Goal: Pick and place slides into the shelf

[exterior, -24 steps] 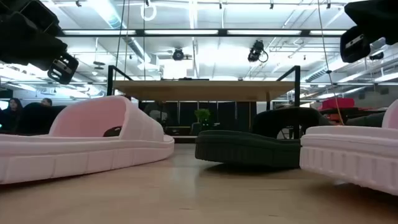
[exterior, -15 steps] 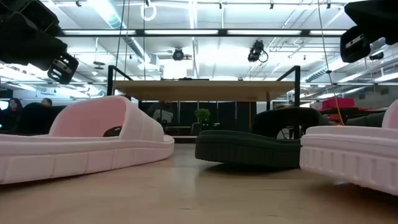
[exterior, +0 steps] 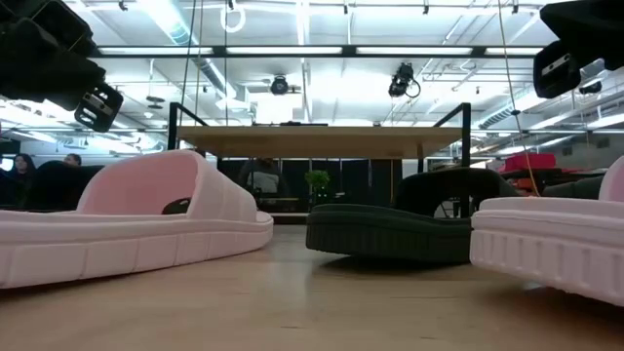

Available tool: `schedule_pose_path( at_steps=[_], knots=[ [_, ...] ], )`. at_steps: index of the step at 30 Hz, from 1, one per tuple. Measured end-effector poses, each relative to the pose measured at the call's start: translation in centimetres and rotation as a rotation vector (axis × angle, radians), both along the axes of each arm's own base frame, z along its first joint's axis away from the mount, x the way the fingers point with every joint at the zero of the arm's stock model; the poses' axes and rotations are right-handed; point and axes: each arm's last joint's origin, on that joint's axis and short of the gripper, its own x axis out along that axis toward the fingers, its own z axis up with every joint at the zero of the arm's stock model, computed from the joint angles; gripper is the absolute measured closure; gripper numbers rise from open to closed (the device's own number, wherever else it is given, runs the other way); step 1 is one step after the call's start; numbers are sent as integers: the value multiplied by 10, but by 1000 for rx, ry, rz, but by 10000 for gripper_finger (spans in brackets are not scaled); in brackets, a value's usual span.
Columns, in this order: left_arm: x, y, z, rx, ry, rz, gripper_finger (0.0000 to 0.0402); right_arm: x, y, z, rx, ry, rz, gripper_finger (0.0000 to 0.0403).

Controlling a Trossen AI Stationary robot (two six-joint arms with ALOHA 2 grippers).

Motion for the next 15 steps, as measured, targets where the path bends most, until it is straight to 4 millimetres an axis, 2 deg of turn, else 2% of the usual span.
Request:
schedule_pose_path(
  at_steps=[15],
  knots=[
    [0,0,0,0,0,0,362,0,0,0,0,0,0,389]
  ],
)
